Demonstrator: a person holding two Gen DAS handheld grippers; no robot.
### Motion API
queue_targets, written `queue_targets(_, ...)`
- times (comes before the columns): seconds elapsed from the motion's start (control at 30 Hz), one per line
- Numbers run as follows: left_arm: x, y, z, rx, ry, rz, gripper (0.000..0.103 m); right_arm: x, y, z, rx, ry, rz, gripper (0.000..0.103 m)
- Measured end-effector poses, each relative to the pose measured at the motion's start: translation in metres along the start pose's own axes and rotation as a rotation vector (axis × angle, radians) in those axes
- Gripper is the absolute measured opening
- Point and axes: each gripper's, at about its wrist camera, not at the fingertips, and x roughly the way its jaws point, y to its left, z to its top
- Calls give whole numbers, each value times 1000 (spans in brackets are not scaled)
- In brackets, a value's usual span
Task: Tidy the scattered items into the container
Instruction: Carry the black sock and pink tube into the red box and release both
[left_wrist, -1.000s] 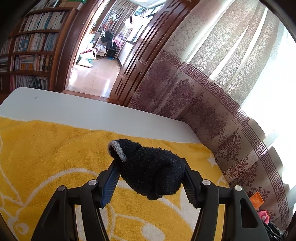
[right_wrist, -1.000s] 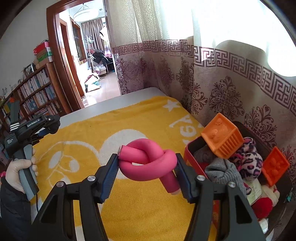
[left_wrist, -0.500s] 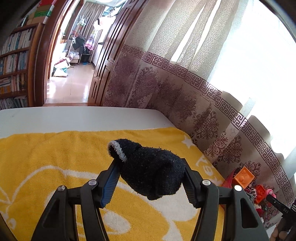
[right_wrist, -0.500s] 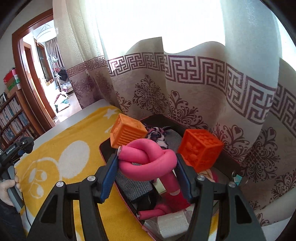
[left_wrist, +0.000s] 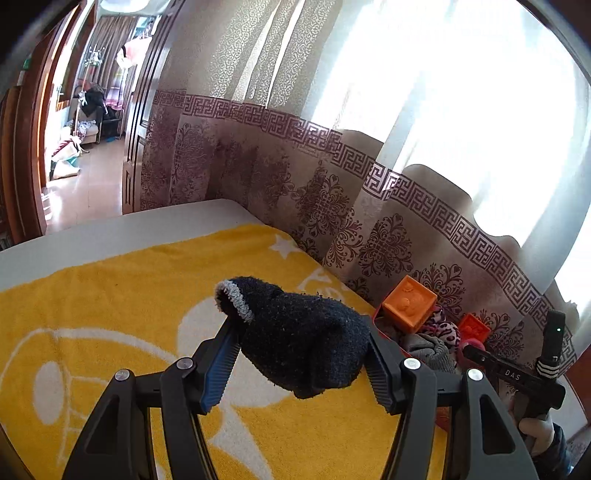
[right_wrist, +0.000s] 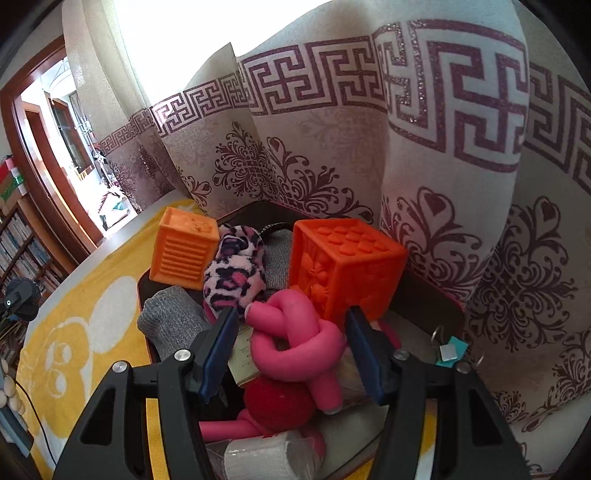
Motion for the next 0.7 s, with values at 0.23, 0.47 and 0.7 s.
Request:
queue_targets(0.23, 37, -67, -10, 86, 79, -84, 64, -15, -10, 0, -5, -53, 27, 64)
queue_targets(0.47, 69, -119, -19, 148, 136, -147, 64, -41, -9, 5, -21, -157, 37, 64)
queue_targets(0.7, 92, -159, -32, 206, 183, -195, 64, -63, -12, 8, -8, -287, -9, 72)
